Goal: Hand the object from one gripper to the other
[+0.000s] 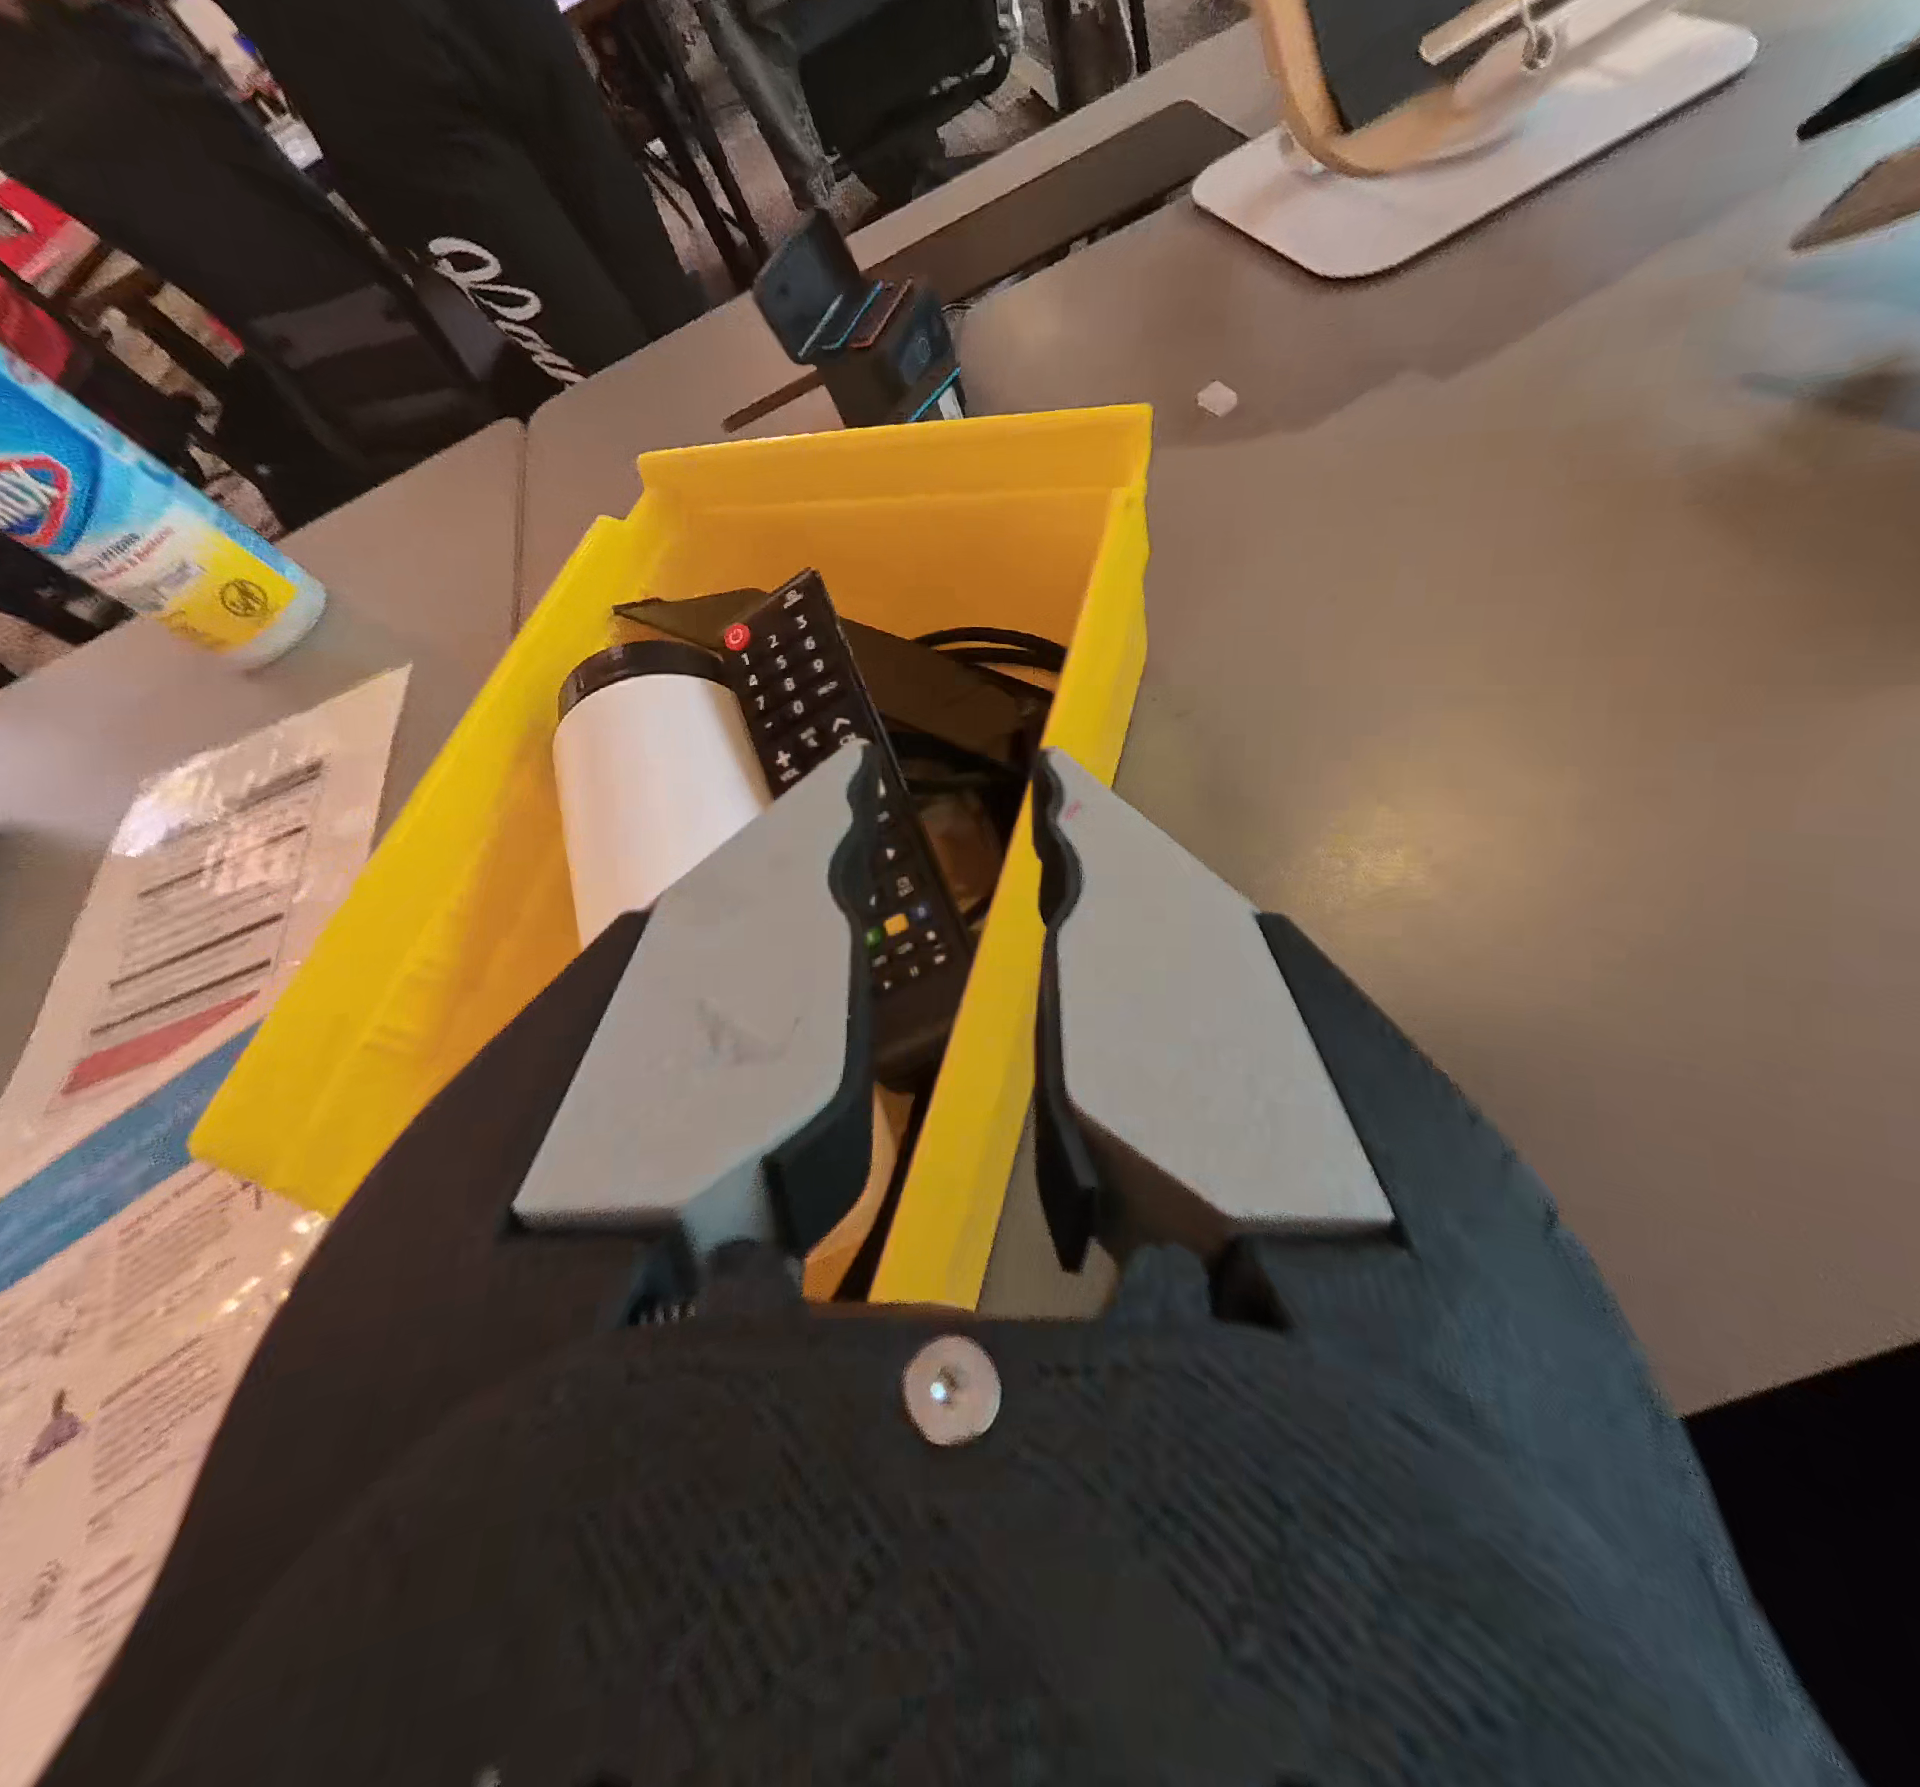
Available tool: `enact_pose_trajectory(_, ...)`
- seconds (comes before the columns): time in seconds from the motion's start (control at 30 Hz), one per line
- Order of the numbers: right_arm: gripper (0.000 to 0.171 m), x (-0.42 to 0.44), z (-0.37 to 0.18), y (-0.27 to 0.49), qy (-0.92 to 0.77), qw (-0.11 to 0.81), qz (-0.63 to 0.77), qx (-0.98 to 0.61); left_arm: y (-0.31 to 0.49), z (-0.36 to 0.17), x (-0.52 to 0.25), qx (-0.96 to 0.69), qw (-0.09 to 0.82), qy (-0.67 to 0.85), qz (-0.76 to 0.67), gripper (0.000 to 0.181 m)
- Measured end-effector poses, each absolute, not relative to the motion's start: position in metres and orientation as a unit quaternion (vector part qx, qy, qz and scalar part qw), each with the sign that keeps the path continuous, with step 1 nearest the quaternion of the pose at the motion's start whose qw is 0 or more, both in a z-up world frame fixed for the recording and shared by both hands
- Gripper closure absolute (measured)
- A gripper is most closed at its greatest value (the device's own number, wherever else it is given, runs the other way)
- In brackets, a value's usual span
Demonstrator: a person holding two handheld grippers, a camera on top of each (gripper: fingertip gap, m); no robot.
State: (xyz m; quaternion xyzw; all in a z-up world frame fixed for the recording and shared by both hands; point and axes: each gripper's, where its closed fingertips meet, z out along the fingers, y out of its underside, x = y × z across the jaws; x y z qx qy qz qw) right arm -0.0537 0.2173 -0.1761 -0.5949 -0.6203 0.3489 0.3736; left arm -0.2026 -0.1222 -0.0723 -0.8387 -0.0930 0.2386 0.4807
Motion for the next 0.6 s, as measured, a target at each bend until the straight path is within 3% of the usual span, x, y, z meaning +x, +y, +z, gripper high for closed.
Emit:
enact_pose_trajectory(0.43,0.115,-0.05,-0.187,0.21,-0.631,0.346,0.333,-0.609,-0.106,-0.114,-0.248,-0.908,0.357,-0.141,0.167,0.129)
enact_pose_trajectory(0.6,0.115,-0.05,-0.189,0.211,-0.629,0.336,0.336,-0.615,-0.106,-0.111,-0.263,-0.906,0.356,-0.157,0.165,0.133)
